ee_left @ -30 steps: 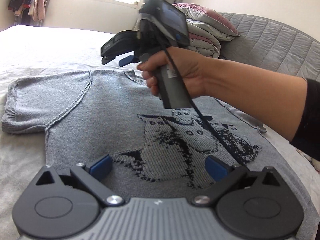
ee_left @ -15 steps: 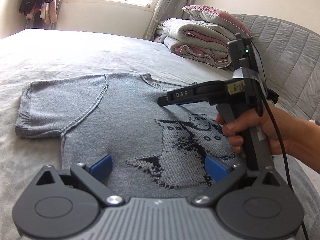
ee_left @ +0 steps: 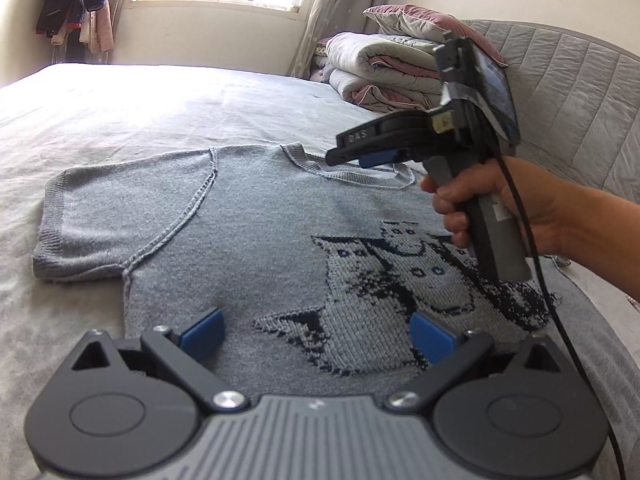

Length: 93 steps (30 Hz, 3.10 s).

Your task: Fold clothes

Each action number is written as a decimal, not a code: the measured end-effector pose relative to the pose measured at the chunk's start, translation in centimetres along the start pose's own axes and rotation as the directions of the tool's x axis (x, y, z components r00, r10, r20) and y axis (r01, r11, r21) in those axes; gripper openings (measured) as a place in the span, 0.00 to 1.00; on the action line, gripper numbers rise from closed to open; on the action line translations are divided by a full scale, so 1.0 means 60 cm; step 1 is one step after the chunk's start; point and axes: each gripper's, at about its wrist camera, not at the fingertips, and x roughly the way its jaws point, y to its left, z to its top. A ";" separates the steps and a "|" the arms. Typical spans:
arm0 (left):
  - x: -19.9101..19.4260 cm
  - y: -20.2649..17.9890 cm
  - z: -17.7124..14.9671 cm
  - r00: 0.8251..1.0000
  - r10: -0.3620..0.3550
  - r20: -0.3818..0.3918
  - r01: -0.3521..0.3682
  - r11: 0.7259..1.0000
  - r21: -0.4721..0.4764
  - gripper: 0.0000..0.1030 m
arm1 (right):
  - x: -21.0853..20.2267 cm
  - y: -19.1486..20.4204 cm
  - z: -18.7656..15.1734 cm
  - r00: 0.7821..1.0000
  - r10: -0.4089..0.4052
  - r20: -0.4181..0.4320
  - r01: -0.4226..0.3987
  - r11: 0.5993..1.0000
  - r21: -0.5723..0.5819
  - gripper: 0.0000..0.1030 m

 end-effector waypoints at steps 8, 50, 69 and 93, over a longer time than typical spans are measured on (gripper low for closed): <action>0.001 -0.007 -0.001 1.000 0.025 -0.005 -0.025 0.999 0.025 0.97 | -0.068 -0.085 -0.079 0.996 -0.067 -0.065 0.068 0.997 0.025 0.45; -0.037 0.038 -0.001 0.997 0.071 0.004 -0.070 0.995 -0.066 0.98 | 0.024 0.157 -0.014 0.997 0.075 -0.029 -0.075 0.997 -0.014 0.60; -0.069 -0.003 0.032 0.976 0.210 -0.056 -0.216 0.965 -0.148 0.98 | -0.154 -0.065 -0.111 0.998 -0.056 -0.032 0.061 0.980 0.190 0.66; -0.058 -0.120 0.060 0.976 0.212 0.051 -0.203 0.968 -0.145 0.98 | -0.315 -0.306 -0.220 0.981 -0.192 0.013 0.174 0.917 0.358 0.83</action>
